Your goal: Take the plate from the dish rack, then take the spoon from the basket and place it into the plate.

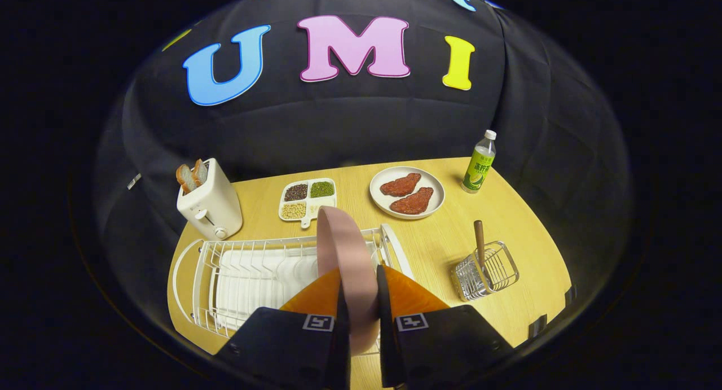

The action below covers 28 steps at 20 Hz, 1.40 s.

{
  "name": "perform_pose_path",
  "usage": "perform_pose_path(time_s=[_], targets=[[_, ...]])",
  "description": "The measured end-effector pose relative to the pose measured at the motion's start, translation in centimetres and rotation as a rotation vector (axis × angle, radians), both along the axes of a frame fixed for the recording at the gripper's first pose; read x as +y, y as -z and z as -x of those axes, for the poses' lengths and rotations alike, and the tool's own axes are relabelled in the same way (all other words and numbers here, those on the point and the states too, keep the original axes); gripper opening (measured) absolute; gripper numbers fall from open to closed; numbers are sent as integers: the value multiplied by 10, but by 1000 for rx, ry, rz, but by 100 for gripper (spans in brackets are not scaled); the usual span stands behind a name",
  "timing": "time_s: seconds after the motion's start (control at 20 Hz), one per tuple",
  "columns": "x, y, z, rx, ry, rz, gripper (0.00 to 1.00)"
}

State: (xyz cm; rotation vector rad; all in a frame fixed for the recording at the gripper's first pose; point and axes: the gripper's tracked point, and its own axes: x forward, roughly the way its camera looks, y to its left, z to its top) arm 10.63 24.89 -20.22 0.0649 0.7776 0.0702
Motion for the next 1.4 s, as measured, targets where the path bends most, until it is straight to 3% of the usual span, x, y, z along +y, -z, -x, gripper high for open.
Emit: perform_pose_path(time_s=[0.4, 0.8, 1.15, 1.4], targets=[[6, -33, -10, -131, 7, 128, 25], [-3, -27, 12, -59, -71, -50, 17], [-60, -40, 58, -43, -159, -178, 15], [-114, -33, 114, -6, -201, -228, 15]])
